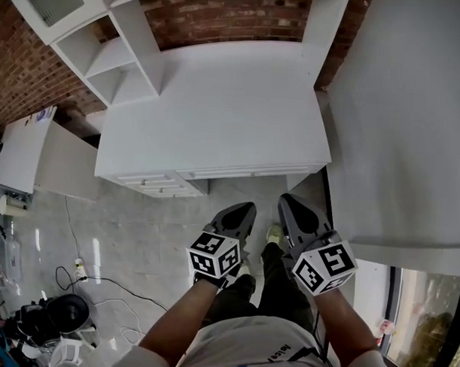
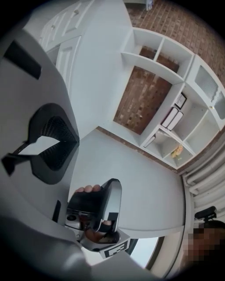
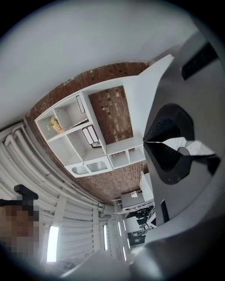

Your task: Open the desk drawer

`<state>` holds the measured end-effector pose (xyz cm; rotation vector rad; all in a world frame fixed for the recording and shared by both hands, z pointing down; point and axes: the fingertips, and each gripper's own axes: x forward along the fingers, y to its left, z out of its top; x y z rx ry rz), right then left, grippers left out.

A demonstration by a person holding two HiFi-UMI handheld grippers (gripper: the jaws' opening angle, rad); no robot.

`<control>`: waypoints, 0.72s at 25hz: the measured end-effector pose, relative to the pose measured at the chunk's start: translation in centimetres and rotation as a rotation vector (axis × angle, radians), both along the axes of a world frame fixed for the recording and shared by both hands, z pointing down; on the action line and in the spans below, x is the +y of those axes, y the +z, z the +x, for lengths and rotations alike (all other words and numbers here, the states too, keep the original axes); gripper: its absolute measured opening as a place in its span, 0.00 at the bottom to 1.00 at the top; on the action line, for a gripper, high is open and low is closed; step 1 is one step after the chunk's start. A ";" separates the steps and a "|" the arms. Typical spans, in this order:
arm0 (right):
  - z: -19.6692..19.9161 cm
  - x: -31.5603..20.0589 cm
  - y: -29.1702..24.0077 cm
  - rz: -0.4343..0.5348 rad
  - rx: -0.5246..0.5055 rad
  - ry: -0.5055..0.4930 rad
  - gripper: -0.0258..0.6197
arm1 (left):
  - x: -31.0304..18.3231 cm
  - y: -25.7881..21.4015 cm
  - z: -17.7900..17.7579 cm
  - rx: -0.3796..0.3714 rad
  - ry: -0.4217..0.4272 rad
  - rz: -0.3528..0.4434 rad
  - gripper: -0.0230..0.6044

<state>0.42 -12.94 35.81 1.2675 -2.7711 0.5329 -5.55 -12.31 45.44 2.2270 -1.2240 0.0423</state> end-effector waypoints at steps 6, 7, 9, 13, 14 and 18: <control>-1.0 -5.7 4.5 -0.023 0.008 -0.033 0.07 | -5.2 7.6 -0.4 0.016 -0.037 -0.091 0.06; -1.1 -6.6 5.2 -0.027 0.010 -0.036 0.07 | -5.9 8.8 -0.5 0.012 -0.049 -0.107 0.06; -1.0 -8.5 6.7 -0.037 0.018 -0.041 0.07 | -7.4 11.2 -0.7 0.004 -0.076 -0.140 0.09; -0.7 -12.1 9.4 -0.071 0.009 -0.052 0.07 | -10.5 16.3 -1.0 -0.015 -0.133 -0.200 0.20; -0.6 -12.9 10.0 -0.076 0.006 -0.055 0.07 | -11.1 17.7 -1.0 -0.021 -0.152 -0.216 0.21; -0.4 -15.1 12.1 -0.102 -0.004 -0.065 0.07 | -12.6 22.7 -1.2 -0.056 -0.247 -0.288 0.21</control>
